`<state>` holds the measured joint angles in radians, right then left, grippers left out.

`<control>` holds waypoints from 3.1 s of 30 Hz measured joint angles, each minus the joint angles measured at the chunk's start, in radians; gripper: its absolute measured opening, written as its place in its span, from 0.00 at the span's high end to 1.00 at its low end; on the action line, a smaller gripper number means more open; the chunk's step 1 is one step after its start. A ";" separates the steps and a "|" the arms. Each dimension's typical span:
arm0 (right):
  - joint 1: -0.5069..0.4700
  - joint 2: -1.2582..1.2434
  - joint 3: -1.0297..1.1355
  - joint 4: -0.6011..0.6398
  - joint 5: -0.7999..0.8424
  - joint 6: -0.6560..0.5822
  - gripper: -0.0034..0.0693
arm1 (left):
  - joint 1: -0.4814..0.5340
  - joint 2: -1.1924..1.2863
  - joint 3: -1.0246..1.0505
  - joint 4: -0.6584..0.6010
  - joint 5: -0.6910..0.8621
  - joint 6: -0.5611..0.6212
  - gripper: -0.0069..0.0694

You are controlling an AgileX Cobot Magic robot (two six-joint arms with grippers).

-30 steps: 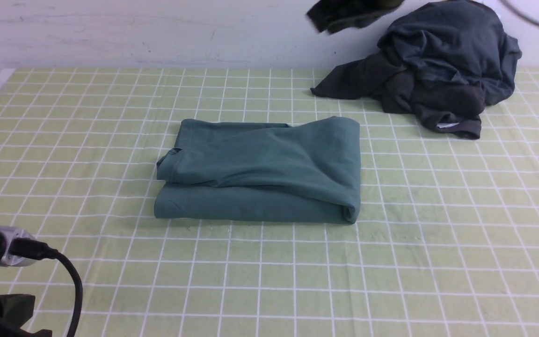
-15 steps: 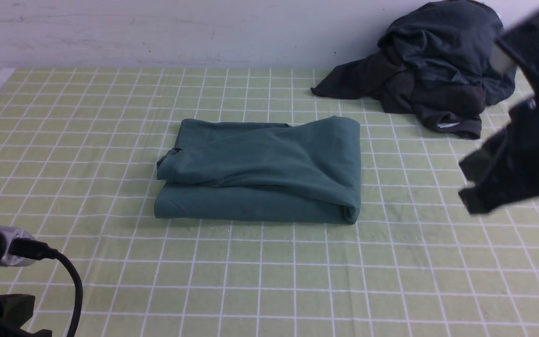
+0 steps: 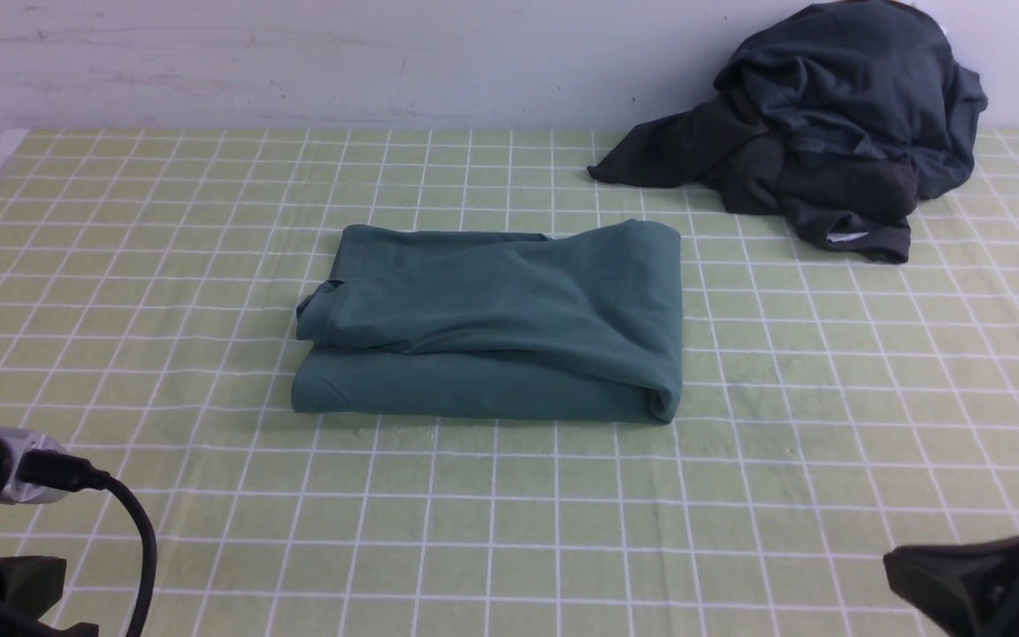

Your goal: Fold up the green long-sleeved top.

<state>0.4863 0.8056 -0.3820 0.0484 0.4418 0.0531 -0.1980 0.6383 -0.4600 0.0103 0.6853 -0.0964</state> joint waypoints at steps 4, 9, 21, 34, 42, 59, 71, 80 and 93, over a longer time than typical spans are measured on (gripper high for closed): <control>0.000 0.000 0.025 -0.048 0.061 0.000 0.97 | 0.000 0.000 0.000 0.000 0.000 0.000 0.91; 0.000 -0.072 0.079 -0.136 0.081 0.000 0.97 | 0.000 0.000 0.000 0.000 0.003 0.000 0.91; -0.241 -0.676 0.367 -0.156 -0.138 0.020 0.97 | 0.000 0.000 0.000 -0.003 0.020 0.000 0.91; -0.529 -0.816 0.407 -0.069 -0.093 0.020 0.97 | 0.000 0.000 0.000 -0.002 0.022 0.000 0.91; -0.529 -0.816 0.405 -0.080 -0.080 0.020 0.97 | 0.000 0.000 0.000 -0.003 0.022 0.000 0.91; -0.529 -0.816 0.405 -0.083 -0.077 0.022 0.97 | 0.000 -0.315 0.128 -0.003 -0.022 0.000 0.91; -0.529 -0.816 0.404 -0.084 -0.074 0.022 0.97 | 0.000 -0.650 0.364 -0.004 -0.291 -0.002 0.91; -0.529 -0.816 0.404 -0.084 -0.073 0.022 0.97 | 0.000 -0.650 0.487 0.061 -0.383 0.004 0.91; -0.529 -0.816 0.404 -0.084 -0.073 0.022 0.97 | 0.091 -0.650 0.486 0.060 -0.328 0.006 0.91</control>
<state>-0.0425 -0.0107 0.0219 -0.0357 0.3690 0.0753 -0.1075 -0.0116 0.0260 0.0708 0.3575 -0.0907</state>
